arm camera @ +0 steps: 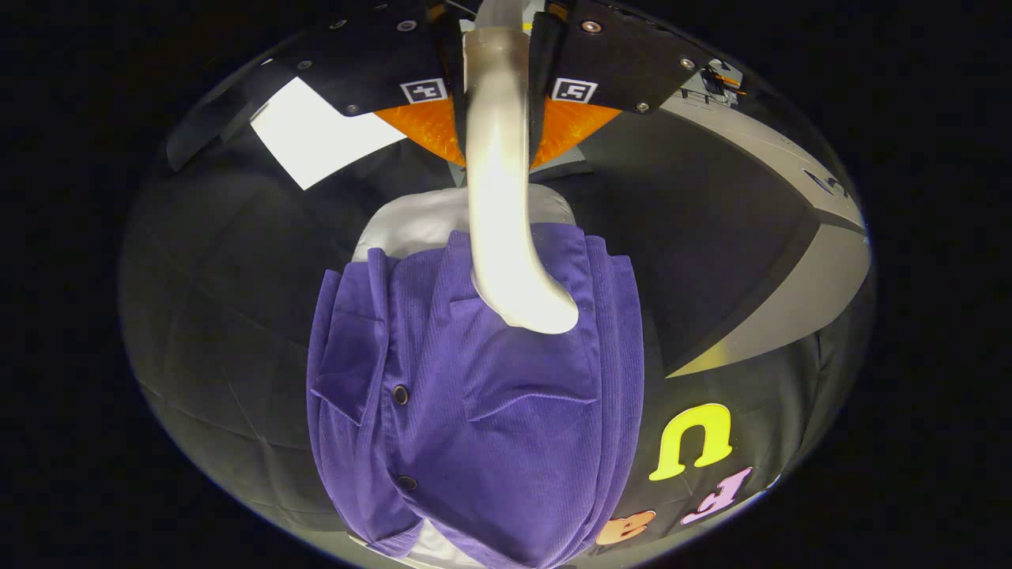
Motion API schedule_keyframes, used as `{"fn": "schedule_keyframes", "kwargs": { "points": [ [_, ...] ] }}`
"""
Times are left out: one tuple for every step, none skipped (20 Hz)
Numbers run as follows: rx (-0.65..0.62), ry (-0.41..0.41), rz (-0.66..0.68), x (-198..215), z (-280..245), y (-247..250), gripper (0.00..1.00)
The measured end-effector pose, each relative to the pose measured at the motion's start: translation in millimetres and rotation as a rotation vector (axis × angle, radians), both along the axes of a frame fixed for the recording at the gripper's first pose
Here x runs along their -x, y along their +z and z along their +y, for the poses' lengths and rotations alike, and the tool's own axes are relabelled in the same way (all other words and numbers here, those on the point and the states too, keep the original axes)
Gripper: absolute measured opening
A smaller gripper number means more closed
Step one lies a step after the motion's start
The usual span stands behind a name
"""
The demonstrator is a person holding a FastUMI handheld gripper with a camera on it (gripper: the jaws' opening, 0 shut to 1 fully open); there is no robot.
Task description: Iron the clothes twice with a garment steamer, once on the left side and once on the right side.
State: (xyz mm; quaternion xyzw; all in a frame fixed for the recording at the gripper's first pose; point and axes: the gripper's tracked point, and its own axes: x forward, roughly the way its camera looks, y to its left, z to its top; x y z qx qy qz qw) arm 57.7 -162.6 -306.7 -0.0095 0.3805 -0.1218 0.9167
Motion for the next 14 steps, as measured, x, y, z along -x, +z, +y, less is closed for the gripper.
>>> {"fn": "schedule_keyframes", "kwargs": {
  "points": [
    [-0.003,-0.009,-0.011,4,-3,7,0.34],
    [-0.001,-0.014,-0.016,8,-6,16,0.33],
    [0.017,-0.005,-0.009,13,-10,23,0.34],
    [0.035,-0.002,-0.006,19,-16,28,0.34],
    [0.041,-0.002,-0.011,24,-22,37,0.33],
    [0.037,-0.002,-0.021,26,-26,46,0.33],
    [0.033,-0.002,-0.03,28,-29,55,0.33],
    [0.038,-0.004,-0.044,31,-32,65,0.33],
    [0.043,-0.008,-0.055,33,-35,75,0.33],
    [0.046,-0.014,-0.074,35,-39,89,0.33],
    [0.044,-0.018,-0.096,35,-41,103,0.33],
    [0.043,-0.021,-0.115,39,-43,114,0.33],
    [0.049,-0.019,-0.134,40,-46,127,0.33],
    [0.06,-0.016,-0.152,42,-49,140,0.33]
  ]
}}
